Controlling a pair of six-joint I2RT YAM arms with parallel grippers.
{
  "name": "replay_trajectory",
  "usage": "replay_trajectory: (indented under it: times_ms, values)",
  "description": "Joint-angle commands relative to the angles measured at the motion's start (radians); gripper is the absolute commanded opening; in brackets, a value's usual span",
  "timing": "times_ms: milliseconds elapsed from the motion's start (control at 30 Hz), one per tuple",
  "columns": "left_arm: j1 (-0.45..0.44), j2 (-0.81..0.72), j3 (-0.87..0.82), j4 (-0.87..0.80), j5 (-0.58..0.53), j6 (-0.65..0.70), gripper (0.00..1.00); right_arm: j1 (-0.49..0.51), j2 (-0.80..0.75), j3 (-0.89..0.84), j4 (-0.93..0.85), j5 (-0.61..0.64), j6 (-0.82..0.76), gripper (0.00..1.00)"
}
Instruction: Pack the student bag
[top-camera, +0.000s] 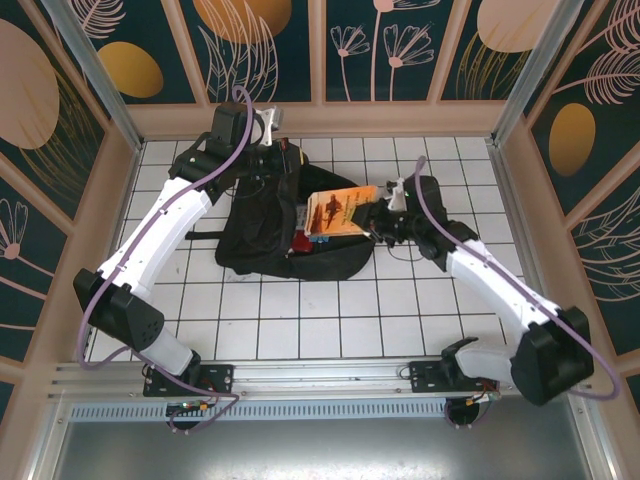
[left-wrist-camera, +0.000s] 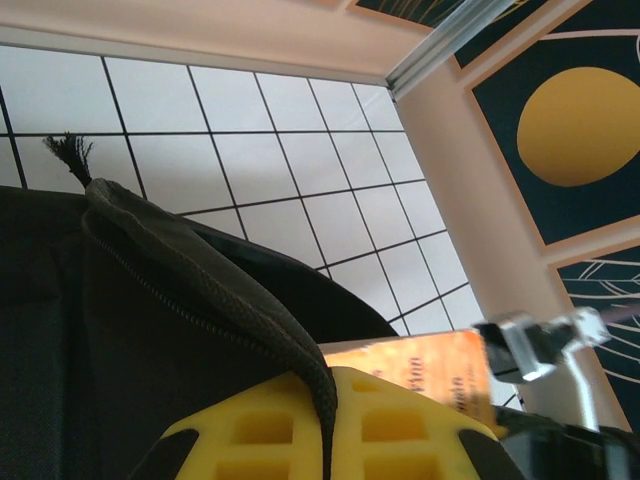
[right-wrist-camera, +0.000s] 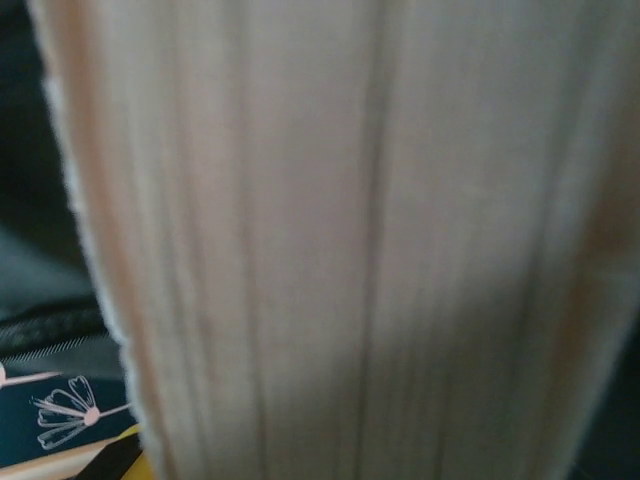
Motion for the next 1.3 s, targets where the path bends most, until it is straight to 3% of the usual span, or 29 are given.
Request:
replay_trajectory:
  times_ms: [0, 300, 467, 700, 800, 867, 933, 1067, 1267]
  values:
    - [-0.007, -0.046, 0.057, 0.105, 0.049, -0.014, 0.0, 0.044, 0.062, 0.085, 0.1, 0.016, 0.102, 0.0]
    - [-0.007, -0.041, 0.09, 0.105, 0.074, -0.026, 0.0, 0.088, 0.222, 0.16, 0.177, 0.094, 0.155, 0.0]
    - [-0.007, -0.023, 0.124, 0.099, 0.068, -0.021, 0.0, 0.135, 0.378, 0.313, 0.096, 0.14, 0.119, 0.0]
    - [-0.007, 0.024, 0.161, 0.105, 0.101, -0.036, 0.0, 0.189, 0.575, 0.483, 0.124, 0.086, 0.122, 0.0]
    - [-0.007, 0.028, 0.16, 0.114, 0.104, -0.038, 0.0, 0.196, 0.633, 0.533, 0.087, 0.094, 0.111, 0.19]
    - [-0.007, 0.027, 0.157, 0.118, 0.11, -0.04, 0.0, 0.193, 0.648, 0.534, 0.095, 0.086, 0.103, 0.38]
    - [-0.007, 0.023, 0.15, 0.117, 0.099, -0.034, 0.0, 0.187, 0.647, 0.547, 0.07, 0.091, 0.072, 0.5]
    - [-0.007, 0.009, 0.135, 0.103, 0.05, -0.011, 0.0, 0.184, 0.564, 0.547, -0.031, 0.202, -0.056, 0.73]
    - [-0.007, -0.018, 0.084, 0.105, 0.015, 0.005, 0.0, 0.139, 0.455, 0.545, -0.243, 0.338, -0.273, 0.79]
